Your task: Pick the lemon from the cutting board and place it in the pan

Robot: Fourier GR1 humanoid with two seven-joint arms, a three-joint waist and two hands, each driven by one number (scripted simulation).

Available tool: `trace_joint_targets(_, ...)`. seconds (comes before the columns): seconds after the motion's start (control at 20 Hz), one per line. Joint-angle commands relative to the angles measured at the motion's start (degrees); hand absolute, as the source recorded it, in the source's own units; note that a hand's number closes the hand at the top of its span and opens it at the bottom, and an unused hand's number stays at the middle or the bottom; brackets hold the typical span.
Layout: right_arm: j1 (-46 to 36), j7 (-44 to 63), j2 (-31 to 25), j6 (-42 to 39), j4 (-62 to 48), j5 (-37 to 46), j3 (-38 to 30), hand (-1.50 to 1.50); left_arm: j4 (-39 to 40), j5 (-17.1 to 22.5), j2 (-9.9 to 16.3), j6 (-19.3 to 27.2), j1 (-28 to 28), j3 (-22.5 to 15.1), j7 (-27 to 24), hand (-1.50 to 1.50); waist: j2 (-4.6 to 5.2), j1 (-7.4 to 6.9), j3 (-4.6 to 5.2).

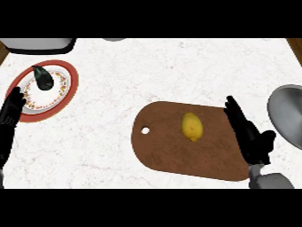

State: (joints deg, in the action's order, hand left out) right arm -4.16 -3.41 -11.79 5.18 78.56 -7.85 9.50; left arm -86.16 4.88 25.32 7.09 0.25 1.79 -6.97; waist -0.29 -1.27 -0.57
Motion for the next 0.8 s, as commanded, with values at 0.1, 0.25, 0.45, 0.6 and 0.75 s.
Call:
trace_joint_targets(0.1, -0.49, 2.11, 5.61, 9.15, 5.75, 0.86, -1.51, 1.5, 0.6, 4.58, -7.93, 2.34, 2.5, -1.18, 8.11, 0.0, 0.08, 1.74, 0.61)
trace_joint_targets(0.25, -1.84, 2.77, 10.52, 17.89, 9.46, 2.49, -2.63, 1.5, 4.42, 9.49, -15.27, 4.18, 5.46, -1.7, 11.36, 0.0, 0.03, 2.34, 0.79)
trace_joint_targets(0.45, 4.21, -1.96, 7.63, 33.83, 8.69, 25.17, 3.79, -1.5, 3.87, 9.78, -17.37, 4.51, 6.48, -2.99, 10.98, 0.0, -0.53, 3.48, 1.18)
trace_joint_targets(0.6, 10.31, -2.38, 11.6, 44.37, 10.86, 32.42, 13.86, -1.5, 4.08, 10.19, -17.68, 3.84, 7.21, -3.44, 11.46, 0.0, -0.44, 2.7, 0.92)
trace_joint_targets(0.75, 15.32, 2.7, 11.69, 54.7, 10.28, 40.16, 20.09, -1.5, 3.71, 9.46, -18.84, 5.95, 4.32, -3.84, 12.82, 0.0, -0.2, 3.11, 0.89)
